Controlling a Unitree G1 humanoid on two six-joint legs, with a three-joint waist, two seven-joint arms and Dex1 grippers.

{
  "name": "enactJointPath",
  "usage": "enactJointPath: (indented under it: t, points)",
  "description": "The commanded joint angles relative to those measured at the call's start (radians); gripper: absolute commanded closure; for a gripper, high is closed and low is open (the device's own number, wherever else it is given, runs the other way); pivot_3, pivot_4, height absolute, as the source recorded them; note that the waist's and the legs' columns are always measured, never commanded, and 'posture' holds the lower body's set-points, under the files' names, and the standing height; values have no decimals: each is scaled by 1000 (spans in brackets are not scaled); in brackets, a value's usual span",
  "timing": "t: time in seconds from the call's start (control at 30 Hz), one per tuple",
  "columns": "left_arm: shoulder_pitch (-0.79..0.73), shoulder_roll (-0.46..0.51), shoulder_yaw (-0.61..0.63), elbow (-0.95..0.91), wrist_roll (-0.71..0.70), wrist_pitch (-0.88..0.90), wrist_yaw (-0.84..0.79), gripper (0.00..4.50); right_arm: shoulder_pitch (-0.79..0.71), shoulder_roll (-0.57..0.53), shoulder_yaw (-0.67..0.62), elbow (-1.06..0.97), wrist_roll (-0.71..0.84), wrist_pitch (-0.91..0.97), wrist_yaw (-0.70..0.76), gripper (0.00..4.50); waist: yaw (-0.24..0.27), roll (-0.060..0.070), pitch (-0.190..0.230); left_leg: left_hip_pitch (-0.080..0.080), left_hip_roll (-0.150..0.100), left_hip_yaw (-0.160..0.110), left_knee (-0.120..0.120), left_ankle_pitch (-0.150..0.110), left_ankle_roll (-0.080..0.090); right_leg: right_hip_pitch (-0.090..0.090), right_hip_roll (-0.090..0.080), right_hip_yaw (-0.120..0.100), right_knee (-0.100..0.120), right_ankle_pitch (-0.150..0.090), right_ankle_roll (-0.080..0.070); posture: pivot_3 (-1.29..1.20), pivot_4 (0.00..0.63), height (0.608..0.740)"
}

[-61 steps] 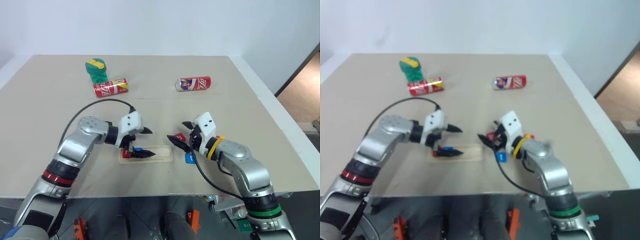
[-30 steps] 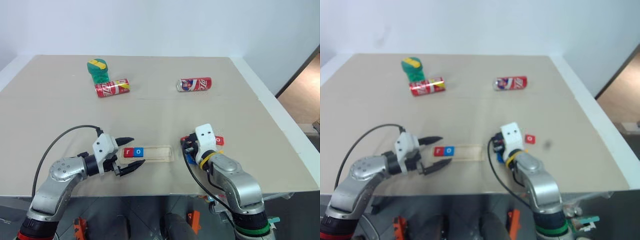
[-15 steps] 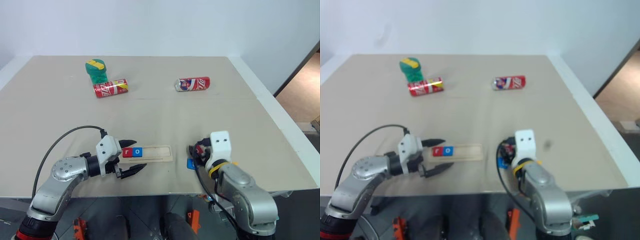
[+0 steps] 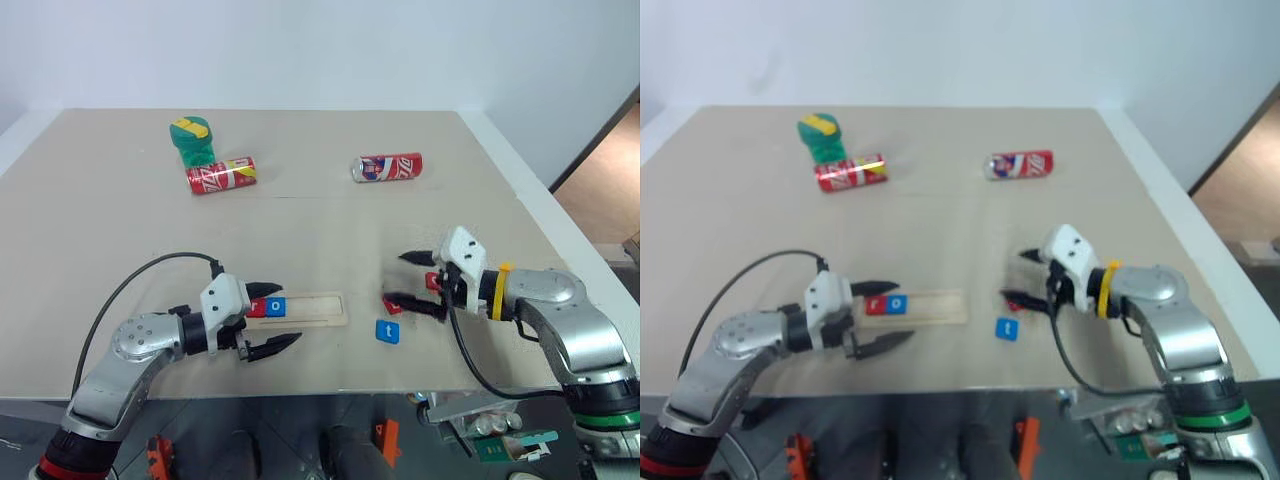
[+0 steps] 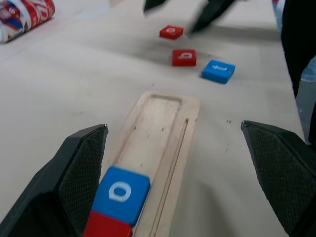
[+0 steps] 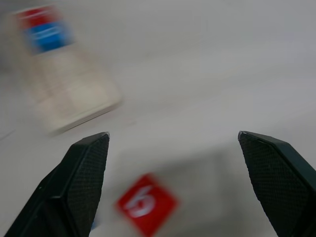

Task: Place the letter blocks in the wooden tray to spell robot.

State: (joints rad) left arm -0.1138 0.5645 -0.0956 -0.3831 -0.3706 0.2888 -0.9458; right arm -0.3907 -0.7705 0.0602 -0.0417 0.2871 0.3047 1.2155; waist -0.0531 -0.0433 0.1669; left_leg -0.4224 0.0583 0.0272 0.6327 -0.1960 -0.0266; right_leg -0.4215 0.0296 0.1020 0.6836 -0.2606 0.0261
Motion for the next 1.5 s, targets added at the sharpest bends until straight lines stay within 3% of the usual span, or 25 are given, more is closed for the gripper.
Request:
enactJointPath:
  t: [0.03, 0.1, 0.2, 0.3, 0.6, 0.63, 0.73, 0.8, 1.0, 1.23, 1.27, 1.37, 1.5]
  points:
    - [-15, 5, -21, -65, -7, -17, -9, 0, -103, -6, 43, 217, -31, -245, 180, 194, 1, 1, 1, 0, 0, 0, 0, 0, 0, 0, 0, 0, 0, 0, 0, 0, 150, 740]
    - [-16, 7, -29, -80, -2, -12, 0, 0, -151, 1, 69, 326, -53, -317, 232, 432, 1, 1, 1, 0, 0, 0, 1, 0, 0, 0, 0, 0, 0, 1, 0, 0, 150, 740]
    - [-3, 9, -24, -98, 1, -6, 18, 0, -188, 20, 73, 416, -60, -354, 246, 432, 4, 1, 1, 0, 0, 0, 2, 0, 0, 1, -1, 1, 0, 2, 1, 0, 150, 740]
    - [20, 18, -13, -113, 5, 0, 34, 0, -226, 33, 67, 516, -69, -399, 257, 1058, 4, 2, 1, 0, 0, 0, 2, 0, 0, 1, -1, 1, 0, 2, 1, 0, 150, 740]
    - [33, 35, -5, -122, 1, 5, 60, 0, -254, 57, 82, 684, -118, -533, 278, 4326, 4, 2, 2, 3, 0, 1, 3, 0, 0, 4, -1, 2, 0, 4, 1, 0, 150, 740]
    - [34, 37, -4, -122, 0, 6, 63, 0, -255, 59, 81, 689, -119, -541, 279, 4455, 4, 2, 2, 4, 0, 1, 3, 0, 0, 5, -1, 2, 0, 4, 1, 0, 150, 740]
    - [39, 47, 1, -122, -6, 5, 64, 0, -269, 64, 69, 664, -97, -488, 273, 4455, 4, 2, 2, 9, 0, 1, 3, 0, 0, 9, -1, 2, 0, 4, 1, 0, 150, 740]
    - [40, 53, 3, -119, -5, 2, 65, 0, -282, 67, 59, 640, -74, -437, 277, 3905, 4, 2, 2, 13, 0, 2, 3, 0, 0, 12, -1, 3, 0, 3, 0, 0, 150, 740]
    - [34, 54, -4, -111, -3, -1, 65, 0, -297, 60, 40, 543, -22, -325, 285, 3893, 4, 3, 3, 15, 0, 2, 3, 0, 0, 14, -1, 4, 0, 1, -4, 0, 150, 740]
    - [19, 51, -21, -94, 5, -9, 53, 0, -306, 2, 97, 586, -81, -361, 372, 3893, 6, 3, 3, 15, 0, 2, 2, 0, 0, 14, -1, 4, 0, 0, -3, 0, 150, 740]
    - [20, 51, -22, -94, 6, -10, 53, 0, -309, 0, 101, 597, -87, -364, 377, 3511, 6, 3, 3, 15, -1, 2, 2, 0, 0, 14, -2, 3, 0, 0, -3, 0, 150, 740]
    - [21, 48, -24, -92, 9, -12, 54, 0, -322, 4, 105, 638, -101, -393, 381, 3006, 5, 3, 3, 15, -1, 3, 2, 0, 0, 14, -2, 4, 0, 0, -3, 0, 150, 740]
    - [23, 46, -18, -98, 6, -9, 59, 0, -340, 10, 117, 671, -105, -409, 396, 1508, 3, 4, 3, 15, 0, 3, 2, 0, 0, 13, -1, 4, 0, 0, -4, 0, 150, 740]
